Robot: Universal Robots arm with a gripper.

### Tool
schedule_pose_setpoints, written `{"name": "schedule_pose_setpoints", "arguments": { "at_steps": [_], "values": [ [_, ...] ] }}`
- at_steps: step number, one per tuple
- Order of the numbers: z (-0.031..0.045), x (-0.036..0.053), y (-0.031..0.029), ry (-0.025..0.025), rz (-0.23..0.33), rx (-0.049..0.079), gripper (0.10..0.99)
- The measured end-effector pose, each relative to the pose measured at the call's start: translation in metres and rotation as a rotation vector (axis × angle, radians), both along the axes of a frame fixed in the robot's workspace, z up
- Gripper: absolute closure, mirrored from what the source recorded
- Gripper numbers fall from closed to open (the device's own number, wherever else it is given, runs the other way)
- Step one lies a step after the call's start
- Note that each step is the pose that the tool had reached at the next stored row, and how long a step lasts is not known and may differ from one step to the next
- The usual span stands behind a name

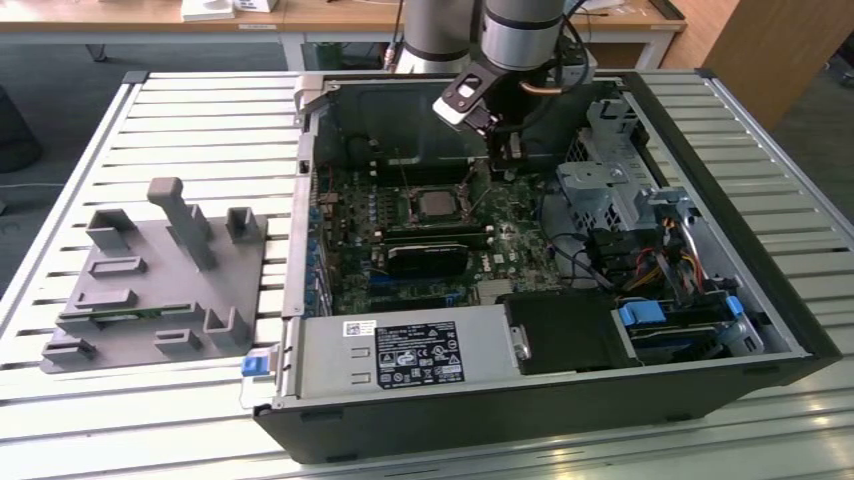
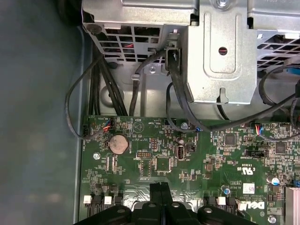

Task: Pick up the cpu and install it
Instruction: 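Close the cpu cover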

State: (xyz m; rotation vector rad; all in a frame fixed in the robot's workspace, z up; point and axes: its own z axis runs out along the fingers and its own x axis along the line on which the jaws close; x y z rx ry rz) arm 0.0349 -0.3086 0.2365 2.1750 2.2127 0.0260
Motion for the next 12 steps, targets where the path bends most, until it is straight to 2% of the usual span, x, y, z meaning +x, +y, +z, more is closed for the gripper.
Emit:
{"name": "schedule_pose_setpoints", "arguments": {
  "at_steps": [12],
  "values": [
    [0.0000, -0.0051, 0.0000, 0.0000, 0.000, 0.000, 0.980]
  ]
}}
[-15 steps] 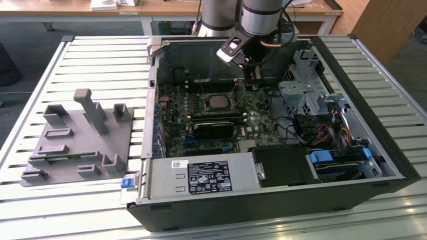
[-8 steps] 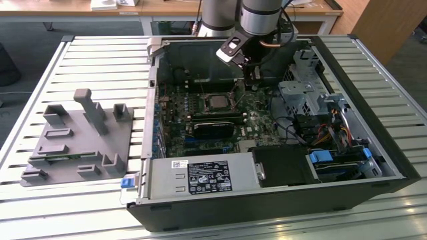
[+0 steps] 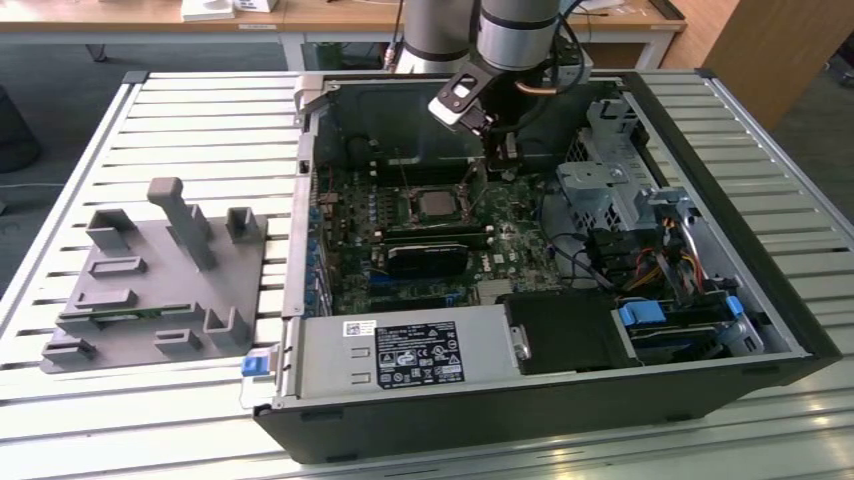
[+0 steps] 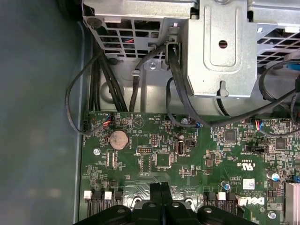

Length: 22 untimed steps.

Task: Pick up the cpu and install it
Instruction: 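Close the cpu cover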

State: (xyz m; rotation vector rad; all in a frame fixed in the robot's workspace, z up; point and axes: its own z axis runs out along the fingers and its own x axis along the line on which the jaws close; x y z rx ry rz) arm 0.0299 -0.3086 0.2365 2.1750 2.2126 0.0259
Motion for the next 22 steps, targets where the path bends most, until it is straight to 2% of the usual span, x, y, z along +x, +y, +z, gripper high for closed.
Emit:
{"name": "schedule_pose_setpoints", "arguments": {
  "at_steps": [22],
  "values": [
    [-0.0004, -0.0074, 0.0000, 0.0000, 0.000, 0.000, 0.980]
  ]
}}
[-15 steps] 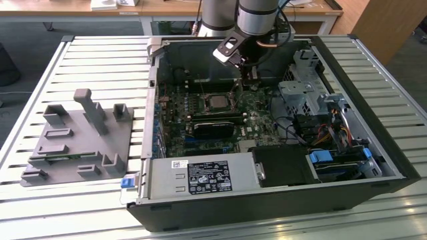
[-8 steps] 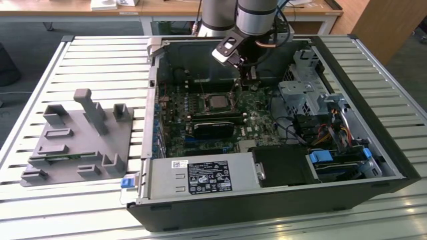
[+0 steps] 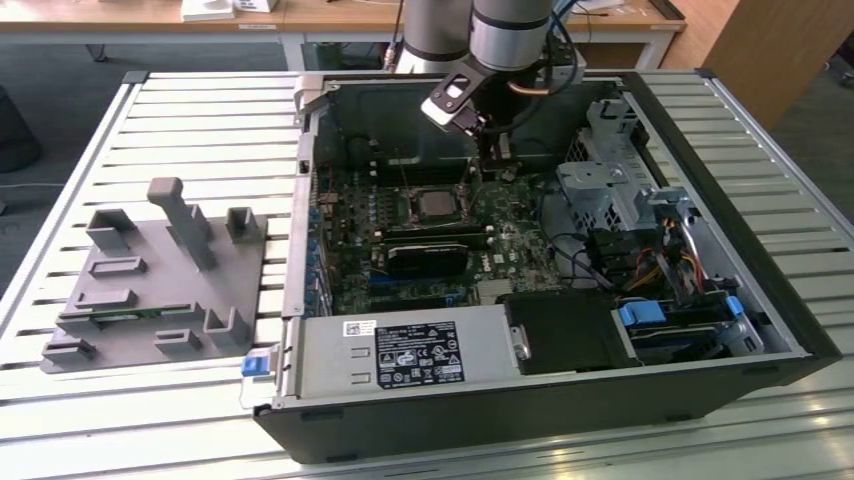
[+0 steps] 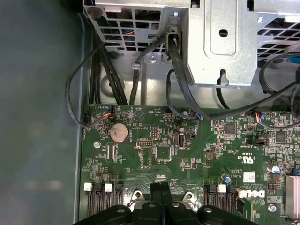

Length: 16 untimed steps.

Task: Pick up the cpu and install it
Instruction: 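Close the cpu cover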

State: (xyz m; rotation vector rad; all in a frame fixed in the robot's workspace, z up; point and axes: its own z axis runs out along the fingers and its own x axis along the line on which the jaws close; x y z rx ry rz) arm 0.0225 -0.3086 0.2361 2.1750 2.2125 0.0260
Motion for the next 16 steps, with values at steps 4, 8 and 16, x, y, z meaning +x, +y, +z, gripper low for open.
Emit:
{"name": "schedule_pose_setpoints", "arguments": {
  "at_steps": [4, 8, 16],
  "values": [
    [-0.0002, -0.0013, 0.0000, 0.0001, 0.000, 0.000, 0.980],
    [-0.0004, -0.0032, 0.0000, 0.0000, 0.000, 0.000, 0.980],
    [-0.0006, -0.0078, 0.0000, 0.0000, 0.000, 0.000, 0.980]
  ]
}}
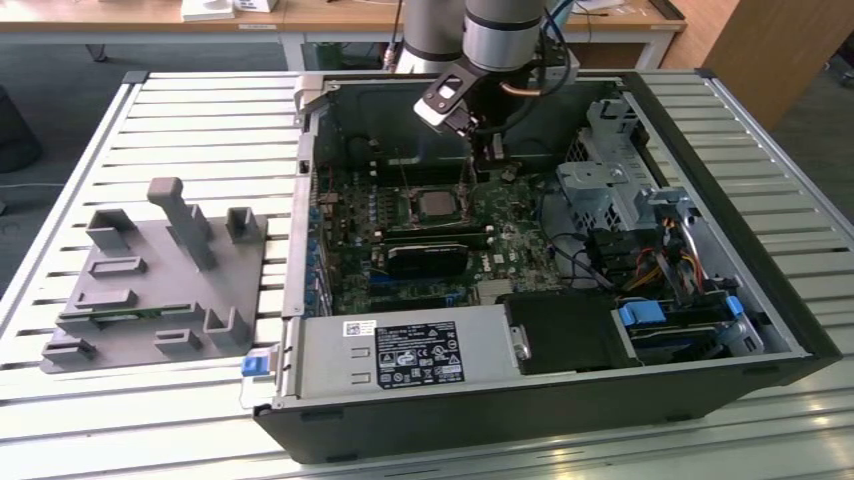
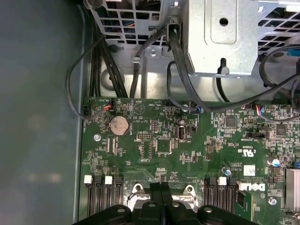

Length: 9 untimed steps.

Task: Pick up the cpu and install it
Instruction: 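Close the cpu cover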

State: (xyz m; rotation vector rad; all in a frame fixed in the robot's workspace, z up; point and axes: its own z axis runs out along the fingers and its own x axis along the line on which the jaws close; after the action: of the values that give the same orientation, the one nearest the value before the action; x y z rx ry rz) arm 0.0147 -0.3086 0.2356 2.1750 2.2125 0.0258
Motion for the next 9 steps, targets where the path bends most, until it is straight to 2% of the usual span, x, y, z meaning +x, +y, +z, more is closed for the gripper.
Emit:
{"name": "schedule_pose_setpoints", "arguments": {
  "at_steps": [9],
  "values": [
    [-0.0004, -0.0035, 0.0000, 0.0000, 0.000, 0.000, 0.980]
  ]
}}
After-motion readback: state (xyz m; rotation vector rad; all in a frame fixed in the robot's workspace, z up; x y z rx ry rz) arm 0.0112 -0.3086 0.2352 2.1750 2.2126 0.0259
